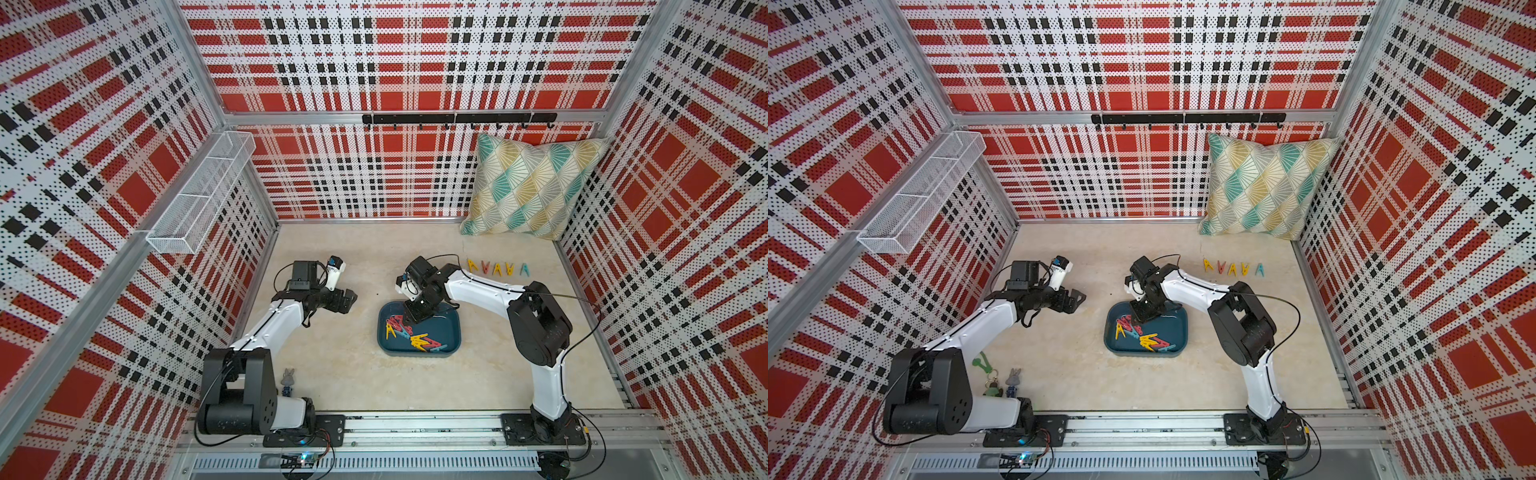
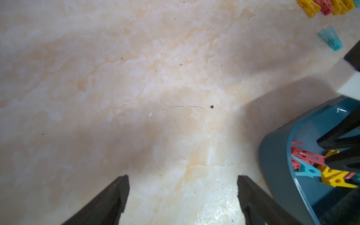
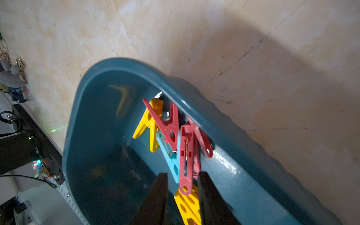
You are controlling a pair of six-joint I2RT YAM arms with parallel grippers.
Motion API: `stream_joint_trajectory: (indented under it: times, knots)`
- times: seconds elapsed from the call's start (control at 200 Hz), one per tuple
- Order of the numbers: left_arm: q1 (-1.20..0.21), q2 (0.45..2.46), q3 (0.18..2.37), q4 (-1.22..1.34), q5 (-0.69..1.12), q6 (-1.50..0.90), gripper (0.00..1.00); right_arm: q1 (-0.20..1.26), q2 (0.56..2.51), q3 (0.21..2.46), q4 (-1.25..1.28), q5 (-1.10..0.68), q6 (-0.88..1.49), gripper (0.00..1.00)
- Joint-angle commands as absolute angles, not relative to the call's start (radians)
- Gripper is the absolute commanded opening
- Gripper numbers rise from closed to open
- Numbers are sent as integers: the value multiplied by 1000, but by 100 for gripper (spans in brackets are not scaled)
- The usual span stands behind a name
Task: Take the clothespins out of the storage box
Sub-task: Pick up the clothespin from the storage box.
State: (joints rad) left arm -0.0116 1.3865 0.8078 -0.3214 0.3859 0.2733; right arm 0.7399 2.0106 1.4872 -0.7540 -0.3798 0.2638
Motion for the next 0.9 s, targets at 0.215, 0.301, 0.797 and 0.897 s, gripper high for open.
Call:
stream_joint_trajectory:
  times: [0.215,0.301,0.797,0.897]
  knots:
    - [0,1371,804,-309,400,276,92,747,2054,1466,-734,-401,284,36]
    - [1,1371,804,-310,402,276,92,747,2060,1463,-733,-395,285,37]
    - [0,1369,801,-308,400,276,92,747,2065,1457,-716,-391,303,28]
    - [1,1370,801,-309,400,275,92,746,2058,1456,-715,-394,307,24]
